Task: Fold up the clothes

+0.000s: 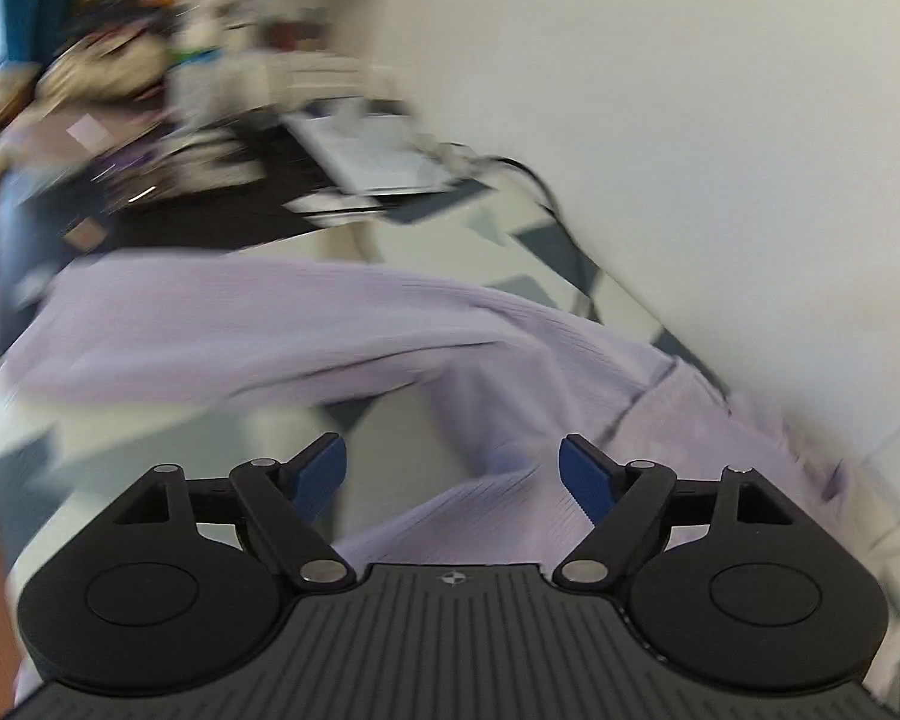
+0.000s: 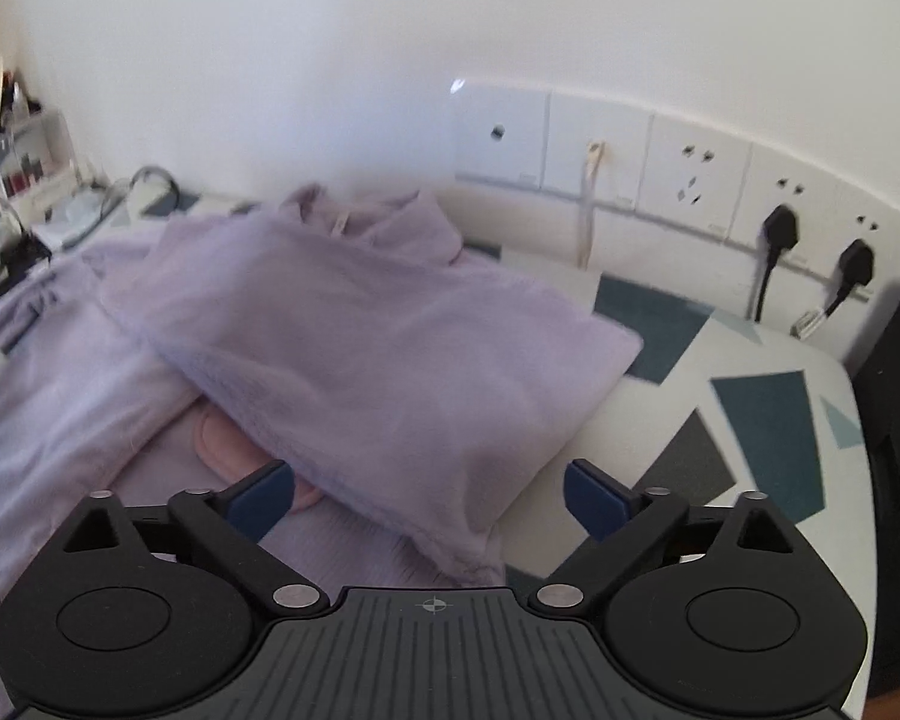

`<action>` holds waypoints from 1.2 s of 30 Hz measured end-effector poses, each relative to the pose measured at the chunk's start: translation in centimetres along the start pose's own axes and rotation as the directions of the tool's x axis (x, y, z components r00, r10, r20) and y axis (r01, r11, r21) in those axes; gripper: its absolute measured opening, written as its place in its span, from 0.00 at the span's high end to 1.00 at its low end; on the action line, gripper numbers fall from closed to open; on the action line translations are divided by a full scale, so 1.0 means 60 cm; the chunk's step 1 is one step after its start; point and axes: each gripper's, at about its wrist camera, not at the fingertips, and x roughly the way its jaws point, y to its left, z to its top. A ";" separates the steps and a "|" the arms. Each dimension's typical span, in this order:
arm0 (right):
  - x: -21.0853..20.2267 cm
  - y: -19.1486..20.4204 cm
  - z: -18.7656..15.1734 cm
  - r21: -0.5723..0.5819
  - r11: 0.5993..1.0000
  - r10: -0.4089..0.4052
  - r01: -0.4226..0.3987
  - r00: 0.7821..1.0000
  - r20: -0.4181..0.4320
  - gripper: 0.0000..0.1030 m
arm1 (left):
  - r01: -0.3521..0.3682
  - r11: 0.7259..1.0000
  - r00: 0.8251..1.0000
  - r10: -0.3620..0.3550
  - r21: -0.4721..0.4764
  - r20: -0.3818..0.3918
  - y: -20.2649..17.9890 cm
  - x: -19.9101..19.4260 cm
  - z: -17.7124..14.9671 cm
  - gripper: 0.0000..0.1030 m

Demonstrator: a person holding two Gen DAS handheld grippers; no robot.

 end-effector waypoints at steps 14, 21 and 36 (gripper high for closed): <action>0.002 -0.033 0.069 0.246 0.960 0.111 -0.131 0.989 0.093 0.02 | -0.256 0.849 0.937 0.336 -0.462 0.099 0.310 -0.281 -0.104 0.21; -0.025 0.062 0.164 0.199 0.958 0.177 -0.208 0.971 0.162 0.01 | -0.113 0.848 0.898 0.310 -0.517 0.312 0.354 -0.318 -0.050 0.07; 0.065 0.387 0.158 0.208 0.978 0.007 0.004 0.999 -0.049 0.01 | 0.114 0.581 0.991 -0.126 -0.806 0.049 0.520 0.079 0.059 0.26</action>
